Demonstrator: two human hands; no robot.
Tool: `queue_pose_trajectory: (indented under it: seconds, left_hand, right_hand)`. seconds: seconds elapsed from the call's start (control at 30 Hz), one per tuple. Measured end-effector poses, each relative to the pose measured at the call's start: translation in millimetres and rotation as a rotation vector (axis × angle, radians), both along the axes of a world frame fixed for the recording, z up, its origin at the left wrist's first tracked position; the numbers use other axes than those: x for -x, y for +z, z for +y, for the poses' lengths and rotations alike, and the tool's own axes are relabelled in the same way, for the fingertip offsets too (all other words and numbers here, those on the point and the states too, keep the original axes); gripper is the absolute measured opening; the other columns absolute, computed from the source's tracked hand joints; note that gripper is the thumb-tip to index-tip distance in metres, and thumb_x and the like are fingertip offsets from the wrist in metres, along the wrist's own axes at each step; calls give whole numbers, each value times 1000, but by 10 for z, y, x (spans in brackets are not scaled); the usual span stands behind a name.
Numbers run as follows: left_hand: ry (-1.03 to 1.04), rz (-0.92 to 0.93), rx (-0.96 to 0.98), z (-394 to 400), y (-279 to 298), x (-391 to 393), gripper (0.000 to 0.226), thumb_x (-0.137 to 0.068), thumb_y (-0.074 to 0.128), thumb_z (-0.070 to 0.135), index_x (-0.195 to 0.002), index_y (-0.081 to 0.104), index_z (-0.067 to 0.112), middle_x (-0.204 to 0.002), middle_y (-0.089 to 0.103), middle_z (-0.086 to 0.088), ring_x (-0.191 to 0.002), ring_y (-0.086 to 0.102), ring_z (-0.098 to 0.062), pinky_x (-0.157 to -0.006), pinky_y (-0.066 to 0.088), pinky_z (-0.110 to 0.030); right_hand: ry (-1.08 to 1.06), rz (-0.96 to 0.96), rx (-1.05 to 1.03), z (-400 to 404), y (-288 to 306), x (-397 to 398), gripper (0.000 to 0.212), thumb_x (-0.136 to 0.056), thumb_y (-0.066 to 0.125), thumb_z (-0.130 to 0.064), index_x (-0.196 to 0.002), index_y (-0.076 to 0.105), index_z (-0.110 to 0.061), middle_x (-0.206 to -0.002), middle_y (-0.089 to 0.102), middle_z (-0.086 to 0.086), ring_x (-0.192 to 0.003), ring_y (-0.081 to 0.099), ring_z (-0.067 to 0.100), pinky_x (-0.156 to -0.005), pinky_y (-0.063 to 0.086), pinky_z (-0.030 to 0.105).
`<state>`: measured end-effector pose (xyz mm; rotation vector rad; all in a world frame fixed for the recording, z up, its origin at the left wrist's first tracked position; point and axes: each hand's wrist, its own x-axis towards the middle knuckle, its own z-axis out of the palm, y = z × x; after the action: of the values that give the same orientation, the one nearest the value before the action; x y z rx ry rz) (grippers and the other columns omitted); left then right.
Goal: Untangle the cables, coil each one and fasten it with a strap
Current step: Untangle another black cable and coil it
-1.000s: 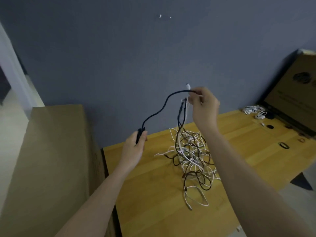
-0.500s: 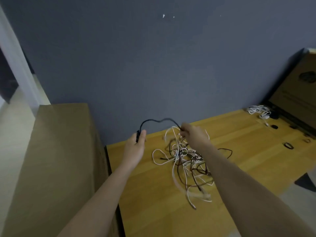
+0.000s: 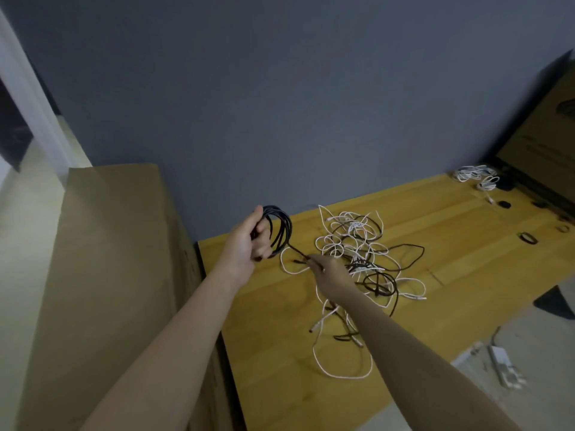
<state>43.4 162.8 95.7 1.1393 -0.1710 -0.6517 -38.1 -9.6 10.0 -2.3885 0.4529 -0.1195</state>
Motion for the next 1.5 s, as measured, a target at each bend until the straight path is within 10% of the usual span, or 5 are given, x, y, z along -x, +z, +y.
queue_pose_trajectory:
  seconds: [0.33, 0.6, 0.87, 1.17, 1.5]
  left_hand:
    - [127, -179, -121, -14, -37, 55, 40, -100, 32, 46, -74, 44, 19, -46, 25, 9, -44, 21, -11, -49, 35, -18]
    - [97, -378, -184, -98, -44, 154, 35, -101, 32, 43, -79, 39, 16, -51, 32, 10, -47, 27, -7, -57, 30, -26]
    - [-106, -635, -335, -137, -135, 267, 27, -104, 32, 23, -78, 36, 16, -67, 41, 1, -61, 40, -15, -68, 38, -31]
    - [-346, -1042, -1052, -78, -306, 296, 28, -103, 30, 38, -106, 38, 11, -86, 66, -8, -72, 64, -24, -70, 53, -48]
    - [-520, -934, -1058, -134, -295, 349, 51, -94, 36, 61, -99, 49, 12, -76, 51, 0, -68, 51, -17, -63, 39, -37]
  right_hand:
    - [79, -40, -333, 478, -106, 200, 35, -102, 41, -26, -94, 71, -10, -80, 61, 5, -73, 55, 13, -64, 40, 18]
    - [-349, -164, -907, 578, -64, 214, 16, -100, 49, -22, -92, 53, -9, -53, 45, 0, -49, 40, 13, -51, 38, 24]
    - [60, -24, -267, 544, 96, 303, 25, -99, 50, -25, -84, 66, -11, -58, 56, 2, -45, 44, 10, -49, 35, 26]
    - [215, 91, -555, 242, 209, 602, 7, -88, 63, -5, -93, 69, -4, -56, 64, -1, -55, 61, 13, -61, 45, 17]
    - [174, -170, -240, -70, 357, 566, 11, -88, 65, -9, -93, 75, -12, -81, 68, 1, -74, 59, 16, -69, 46, 27]
